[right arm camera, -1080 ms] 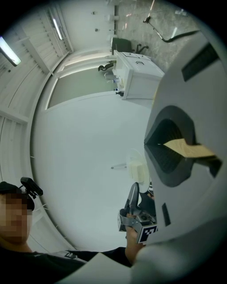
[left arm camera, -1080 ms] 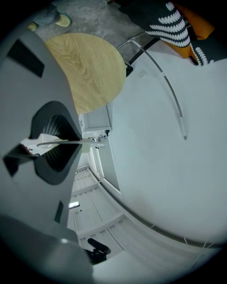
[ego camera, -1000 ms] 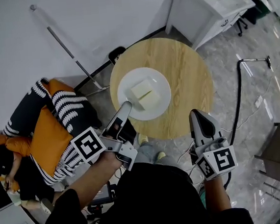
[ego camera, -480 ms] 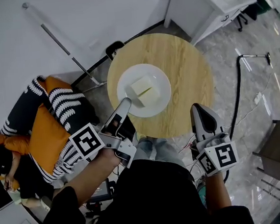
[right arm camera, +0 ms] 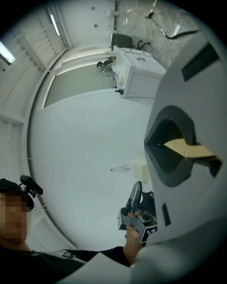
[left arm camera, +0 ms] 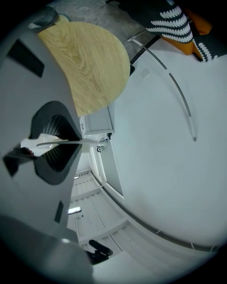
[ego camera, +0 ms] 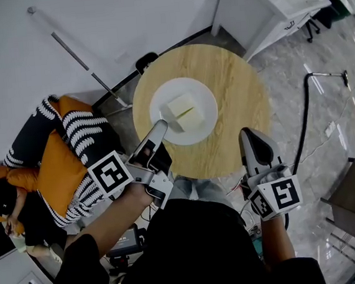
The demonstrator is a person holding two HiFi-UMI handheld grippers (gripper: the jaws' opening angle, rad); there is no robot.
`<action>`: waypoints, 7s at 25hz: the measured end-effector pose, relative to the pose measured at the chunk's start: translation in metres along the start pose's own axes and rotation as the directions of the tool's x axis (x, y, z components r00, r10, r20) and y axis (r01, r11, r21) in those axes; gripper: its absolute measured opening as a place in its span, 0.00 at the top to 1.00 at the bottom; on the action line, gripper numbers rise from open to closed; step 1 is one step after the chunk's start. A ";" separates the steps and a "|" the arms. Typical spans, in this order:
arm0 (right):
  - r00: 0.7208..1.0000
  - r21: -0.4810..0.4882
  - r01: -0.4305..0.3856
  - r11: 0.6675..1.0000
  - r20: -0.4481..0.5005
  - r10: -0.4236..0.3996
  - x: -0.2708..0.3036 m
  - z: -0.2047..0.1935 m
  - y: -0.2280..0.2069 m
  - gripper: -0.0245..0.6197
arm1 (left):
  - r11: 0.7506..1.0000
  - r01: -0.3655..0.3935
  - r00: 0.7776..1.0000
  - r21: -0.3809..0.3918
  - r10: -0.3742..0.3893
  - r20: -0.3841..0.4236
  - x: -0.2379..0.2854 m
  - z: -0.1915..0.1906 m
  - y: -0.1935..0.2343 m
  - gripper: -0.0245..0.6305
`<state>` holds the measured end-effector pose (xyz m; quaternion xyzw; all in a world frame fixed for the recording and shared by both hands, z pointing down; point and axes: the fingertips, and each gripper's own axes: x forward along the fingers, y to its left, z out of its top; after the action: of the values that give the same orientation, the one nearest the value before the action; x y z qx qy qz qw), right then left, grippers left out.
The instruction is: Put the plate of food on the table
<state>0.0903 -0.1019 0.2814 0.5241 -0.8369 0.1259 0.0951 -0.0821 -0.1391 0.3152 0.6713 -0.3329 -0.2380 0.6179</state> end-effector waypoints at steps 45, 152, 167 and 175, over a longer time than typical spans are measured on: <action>0.989 0.078 -0.046 0.996 -0.134 0.057 0.040 -0.077 -0.085 0.95 | 0.986 -0.169 0.981 0.006 0.169 -0.100 0.085 -0.058 0.103 0.94; 0.787 -0.020 -0.185 0.983 -0.603 0.135 0.084 -0.181 0.005 0.90 | 0.949 -0.235 0.945 0.211 0.274 -0.179 0.075 -0.063 0.117 0.52; 0.803 -0.032 -0.166 0.986 -0.584 0.116 0.086 -0.172 0.008 0.90 | 0.897 -0.285 0.935 0.337 0.338 -0.108 0.056 -0.035 0.117 0.52; 0.824 -0.025 -0.146 0.989 -0.557 0.107 0.086 -0.166 0.009 0.90 | 0.881 -0.261 0.936 0.394 0.331 -0.120 0.051 -0.031 0.110 0.53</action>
<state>0.0493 -0.1199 0.4632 0.4051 -0.8101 0.2502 0.3420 -0.0423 -0.1578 0.4325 0.7361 -0.4127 -0.0100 0.5364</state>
